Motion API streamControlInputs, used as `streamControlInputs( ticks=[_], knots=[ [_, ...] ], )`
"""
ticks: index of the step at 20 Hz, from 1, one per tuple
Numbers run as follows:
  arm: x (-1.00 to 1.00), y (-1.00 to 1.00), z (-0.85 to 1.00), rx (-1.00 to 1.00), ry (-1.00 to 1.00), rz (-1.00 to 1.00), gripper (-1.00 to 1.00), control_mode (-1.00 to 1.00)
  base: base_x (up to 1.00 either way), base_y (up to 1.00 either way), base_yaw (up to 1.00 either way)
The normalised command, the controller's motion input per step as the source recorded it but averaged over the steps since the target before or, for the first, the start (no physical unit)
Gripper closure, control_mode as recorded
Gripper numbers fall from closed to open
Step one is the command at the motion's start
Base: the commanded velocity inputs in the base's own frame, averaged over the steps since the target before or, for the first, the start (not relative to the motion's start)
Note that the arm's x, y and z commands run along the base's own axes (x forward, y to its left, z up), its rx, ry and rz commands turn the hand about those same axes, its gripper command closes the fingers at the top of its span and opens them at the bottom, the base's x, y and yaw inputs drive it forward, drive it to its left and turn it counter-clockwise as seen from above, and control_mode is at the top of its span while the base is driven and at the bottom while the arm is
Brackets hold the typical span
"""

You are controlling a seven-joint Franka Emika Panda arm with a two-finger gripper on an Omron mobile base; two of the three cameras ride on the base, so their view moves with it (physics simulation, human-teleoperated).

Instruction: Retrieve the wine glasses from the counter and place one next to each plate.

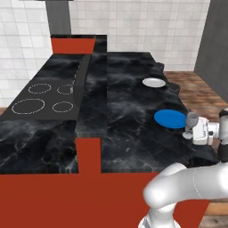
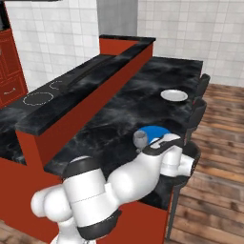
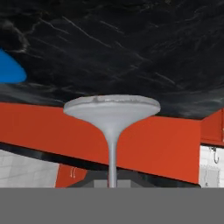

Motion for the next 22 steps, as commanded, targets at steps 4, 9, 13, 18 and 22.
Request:
streamControlInputs(
  ticks=[4, 9, 13, 18, 22],
  knots=[
    [0.30, -0.27, -0.28, 0.00, -0.04, 0.01, 1.00, -1.00, 0.00, 0.00, 0.00],
    [0.30, -0.34, -0.28, 0.00, -0.06, 0.04, 1.00, -1.00, 0.00, 0.00, 0.00],
    [0.30, -0.26, -0.27, 0.00, -0.05, 0.04, 1.00, -1.00, 0.00, 0.00, 0.00],
    [0.30, -0.01, -0.25, 0.00, -0.04, 0.01, 1.00, -1.00, 0.00, 0.00, 0.00],
    [0.33, 0.00, -0.21, 0.00, 0.00, 0.00, 1.00, -1.00, 0.00, 0.00, 0.00]
  ],
)
